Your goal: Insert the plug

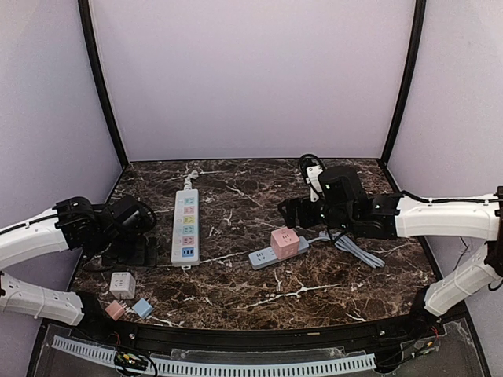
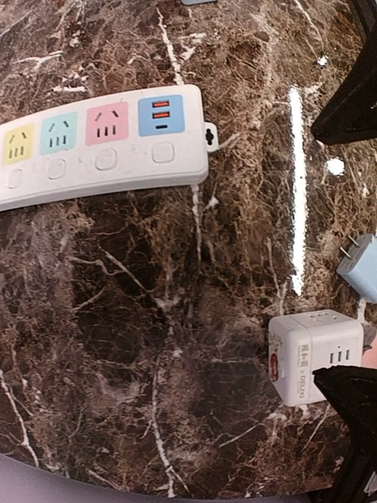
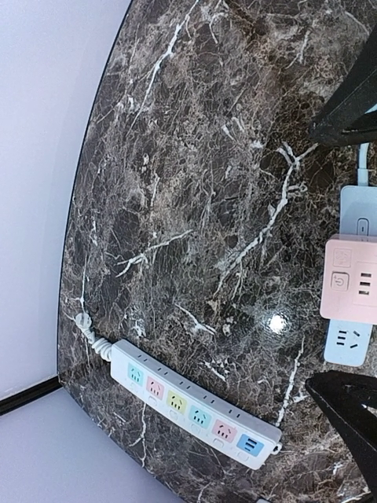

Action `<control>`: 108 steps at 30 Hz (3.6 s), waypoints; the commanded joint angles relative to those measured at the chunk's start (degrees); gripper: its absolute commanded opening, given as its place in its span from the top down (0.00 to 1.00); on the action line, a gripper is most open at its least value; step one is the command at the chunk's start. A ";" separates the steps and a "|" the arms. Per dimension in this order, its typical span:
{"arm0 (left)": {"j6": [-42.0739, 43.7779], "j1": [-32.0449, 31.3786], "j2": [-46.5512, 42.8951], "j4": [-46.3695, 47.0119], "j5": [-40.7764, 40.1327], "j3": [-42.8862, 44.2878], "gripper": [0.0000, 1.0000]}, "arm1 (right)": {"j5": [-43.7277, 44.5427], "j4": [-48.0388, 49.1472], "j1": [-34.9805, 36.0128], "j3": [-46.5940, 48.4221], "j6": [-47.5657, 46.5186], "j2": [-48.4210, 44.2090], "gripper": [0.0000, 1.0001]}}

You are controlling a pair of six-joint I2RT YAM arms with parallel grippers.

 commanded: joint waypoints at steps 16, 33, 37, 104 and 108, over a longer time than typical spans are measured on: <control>-10.91 0.77 -7.99 -4.75 6.43 -12.78 0.01 | -0.81 1.59 -0.57 -1.76 -1.29 -0.82 0.01; -13.37 5.71 -0.48 -1.76 -1.43 -13.90 0.01 | -2.68 1.61 -0.60 -2.50 -1.61 -2.21 0.01; -12.80 6.55 -0.47 0.45 0.89 -15.40 0.02 | -2.79 1.59 -0.62 -2.59 -1.70 -2.30 0.01; 14.31 3.56 5.53 17.56 11.42 -5.15 0.99 | -4.18 3.54 -0.59 -3.57 -3.47 -2.41 0.01; 16.14 -1.57 8.81 21.18 7.02 -2.84 0.99 | -6.34 4.42 -0.63 -3.91 -3.93 -3.50 0.02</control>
